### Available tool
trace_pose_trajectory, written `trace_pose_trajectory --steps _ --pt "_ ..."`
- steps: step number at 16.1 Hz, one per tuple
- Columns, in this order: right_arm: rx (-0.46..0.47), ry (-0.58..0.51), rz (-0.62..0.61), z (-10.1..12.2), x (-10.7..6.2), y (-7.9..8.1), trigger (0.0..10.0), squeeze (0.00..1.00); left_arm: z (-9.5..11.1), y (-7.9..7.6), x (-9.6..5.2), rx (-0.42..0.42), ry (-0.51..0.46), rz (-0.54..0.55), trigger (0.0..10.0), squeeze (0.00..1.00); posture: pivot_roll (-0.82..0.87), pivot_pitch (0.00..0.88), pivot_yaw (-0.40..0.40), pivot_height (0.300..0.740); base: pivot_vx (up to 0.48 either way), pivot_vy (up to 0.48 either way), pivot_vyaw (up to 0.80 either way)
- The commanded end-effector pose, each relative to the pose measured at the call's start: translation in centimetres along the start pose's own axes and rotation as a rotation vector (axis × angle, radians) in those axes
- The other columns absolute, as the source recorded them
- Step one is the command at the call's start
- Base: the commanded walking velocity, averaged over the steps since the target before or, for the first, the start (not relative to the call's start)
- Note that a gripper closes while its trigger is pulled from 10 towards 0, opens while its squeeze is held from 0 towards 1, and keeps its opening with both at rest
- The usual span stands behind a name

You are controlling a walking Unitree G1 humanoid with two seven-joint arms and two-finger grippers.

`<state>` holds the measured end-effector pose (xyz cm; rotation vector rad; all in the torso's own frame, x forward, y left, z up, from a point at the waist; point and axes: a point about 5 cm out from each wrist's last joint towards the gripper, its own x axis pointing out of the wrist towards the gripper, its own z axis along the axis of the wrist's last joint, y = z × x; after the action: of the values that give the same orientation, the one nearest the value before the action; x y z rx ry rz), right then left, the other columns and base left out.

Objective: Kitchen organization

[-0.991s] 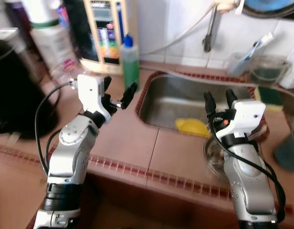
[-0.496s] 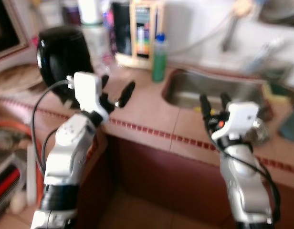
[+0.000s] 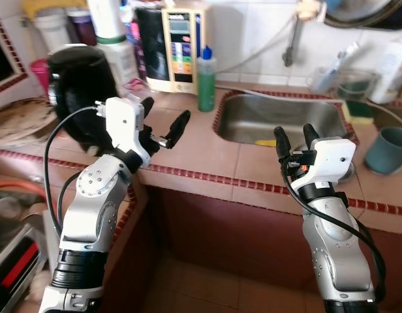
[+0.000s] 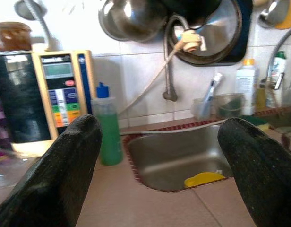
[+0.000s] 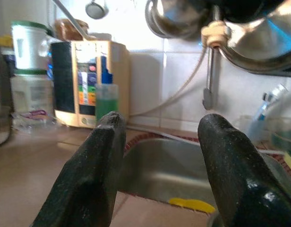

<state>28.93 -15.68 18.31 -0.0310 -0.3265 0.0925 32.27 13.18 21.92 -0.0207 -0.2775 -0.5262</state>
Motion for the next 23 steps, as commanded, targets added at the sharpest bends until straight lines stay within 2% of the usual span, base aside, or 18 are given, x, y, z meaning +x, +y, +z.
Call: trace_pose_trajectory --steps 1,15,17,20,23 --pt "-0.005 -0.012 0.004 0.19 0.29 -0.07 10.0 0.00 0.36 0.13 0.03 0.017 -0.013 -0.003 10.0 0.00 -0.15 0.000 0.052 0.740 0.000 -0.480 0.00" --pt "-0.015 -0.006 0.014 0.06 0.55 -0.05 10.0 0.00 0.12 0.29 0.08 0.039 -0.002 0.012 10.0 0.00 -0.14 0.000 0.042 0.740 0.000 -0.480 0.00" --pt "-0.026 0.025 0.004 -0.23 0.74 -0.25 10.0 0.00 0.18 0.35 0.02 0.036 -0.008 0.015 10.0 0.00 -0.14 0.000 0.039 0.740 0.000 -0.480 0.00" --pt "-0.017 0.043 -0.006 -0.48 0.95 -0.64 10.0 0.00 0.26 0.31 0.05 0.041 -0.017 0.019 10.0 0.00 -0.14 0.000 0.036 0.740 0.000 -0.338 -0.78" --pt "-0.021 0.040 0.001 -0.43 1.05 -0.57 10.0 0.00 0.26 0.20 0.09 0.004 -0.026 0.012 10.0 0.00 -0.14 0.000 0.035 0.740 0.000 0.000 -0.78"
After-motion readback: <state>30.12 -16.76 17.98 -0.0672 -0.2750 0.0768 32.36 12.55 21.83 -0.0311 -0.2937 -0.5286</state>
